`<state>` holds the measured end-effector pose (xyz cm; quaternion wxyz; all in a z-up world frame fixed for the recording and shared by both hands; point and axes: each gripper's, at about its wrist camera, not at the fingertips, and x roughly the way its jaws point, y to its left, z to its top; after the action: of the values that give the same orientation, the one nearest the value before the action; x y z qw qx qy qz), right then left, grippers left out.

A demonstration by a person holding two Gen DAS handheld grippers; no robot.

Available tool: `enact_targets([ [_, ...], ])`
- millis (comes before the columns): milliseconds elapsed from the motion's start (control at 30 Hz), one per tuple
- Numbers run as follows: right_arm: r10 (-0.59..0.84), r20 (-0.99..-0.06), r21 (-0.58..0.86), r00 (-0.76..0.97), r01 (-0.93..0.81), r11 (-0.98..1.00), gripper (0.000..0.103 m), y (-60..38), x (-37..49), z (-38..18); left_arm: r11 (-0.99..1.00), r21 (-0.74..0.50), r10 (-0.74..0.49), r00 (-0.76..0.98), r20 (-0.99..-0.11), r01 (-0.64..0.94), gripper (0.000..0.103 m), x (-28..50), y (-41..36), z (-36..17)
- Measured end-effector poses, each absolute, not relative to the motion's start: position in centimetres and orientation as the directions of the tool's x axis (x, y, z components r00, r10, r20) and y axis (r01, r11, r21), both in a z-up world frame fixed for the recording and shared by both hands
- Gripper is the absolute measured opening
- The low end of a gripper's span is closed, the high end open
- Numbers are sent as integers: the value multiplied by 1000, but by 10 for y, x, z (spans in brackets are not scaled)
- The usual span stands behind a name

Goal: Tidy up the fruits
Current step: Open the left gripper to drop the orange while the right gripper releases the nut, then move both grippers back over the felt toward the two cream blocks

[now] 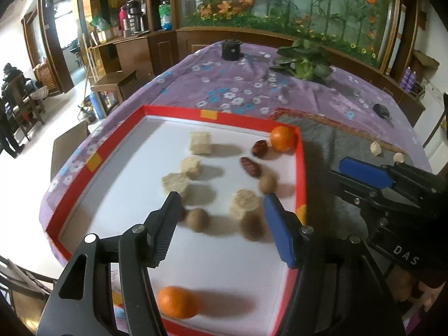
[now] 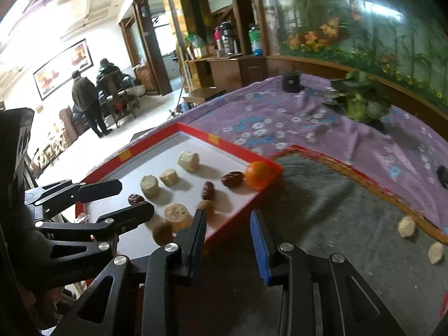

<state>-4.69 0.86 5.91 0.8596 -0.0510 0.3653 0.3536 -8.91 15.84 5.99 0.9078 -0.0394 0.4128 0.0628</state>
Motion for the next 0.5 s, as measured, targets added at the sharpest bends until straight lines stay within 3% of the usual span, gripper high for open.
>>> enact_targets([
  [500,469,-656,173,591,-486,856,34,-93,-36,60,999,-31,-13,647,-763,-18,62,-45,70,61],
])
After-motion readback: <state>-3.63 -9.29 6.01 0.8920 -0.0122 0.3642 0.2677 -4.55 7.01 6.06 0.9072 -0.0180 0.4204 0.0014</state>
